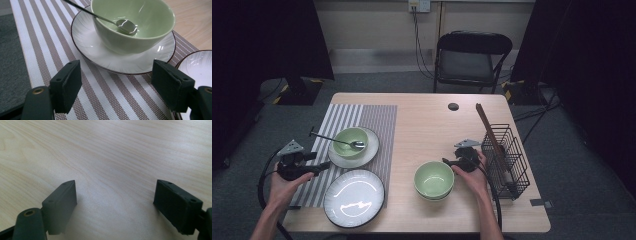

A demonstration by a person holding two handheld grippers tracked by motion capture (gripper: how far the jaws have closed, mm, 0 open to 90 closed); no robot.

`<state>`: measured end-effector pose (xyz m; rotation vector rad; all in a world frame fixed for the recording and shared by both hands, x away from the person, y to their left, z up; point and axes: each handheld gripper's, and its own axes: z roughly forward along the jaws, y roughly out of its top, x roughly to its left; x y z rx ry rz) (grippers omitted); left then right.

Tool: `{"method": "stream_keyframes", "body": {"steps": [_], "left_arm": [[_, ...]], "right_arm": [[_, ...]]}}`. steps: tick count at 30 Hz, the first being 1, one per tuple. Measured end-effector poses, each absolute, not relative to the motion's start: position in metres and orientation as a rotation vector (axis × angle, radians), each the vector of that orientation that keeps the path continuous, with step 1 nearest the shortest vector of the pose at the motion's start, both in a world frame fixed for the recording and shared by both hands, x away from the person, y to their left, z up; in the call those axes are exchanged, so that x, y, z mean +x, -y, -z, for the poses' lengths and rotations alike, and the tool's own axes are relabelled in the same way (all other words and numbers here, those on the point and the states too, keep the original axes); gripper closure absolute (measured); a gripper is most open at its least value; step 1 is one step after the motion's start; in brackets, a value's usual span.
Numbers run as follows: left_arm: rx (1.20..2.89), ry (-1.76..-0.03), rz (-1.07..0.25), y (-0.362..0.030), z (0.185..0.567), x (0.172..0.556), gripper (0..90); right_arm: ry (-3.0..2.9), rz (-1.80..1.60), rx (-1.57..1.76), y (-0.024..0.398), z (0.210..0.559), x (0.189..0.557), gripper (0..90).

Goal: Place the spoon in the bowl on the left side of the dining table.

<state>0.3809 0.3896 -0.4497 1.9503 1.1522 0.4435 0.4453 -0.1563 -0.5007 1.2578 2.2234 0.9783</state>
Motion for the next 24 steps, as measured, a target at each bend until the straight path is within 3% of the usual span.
{"method": "stream_keyframes", "body": {"steps": [5,8,17,24], "left_arm": [[1.895,-1.168,-0.468,-0.391,0.457,0.376,26.8],[1.958,-1.186,-0.491,-0.391,0.466,0.373,25.3],[1.94,-1.232,-0.384,-0.397,0.493,0.379,25.7],[1.957,-1.287,-0.489,-0.393,0.498,0.384,23.4]], "right_arm": [[-2.225,-0.982,1.259,0.156,0.501,0.445,17.9],[-2.225,-0.982,1.259,0.156,0.501,0.445,17.9],[-2.22,-0.992,1.274,0.158,0.5,0.446,19.5],[-2.183,-1.036,1.287,0.16,0.49,0.444,22.7]]}}
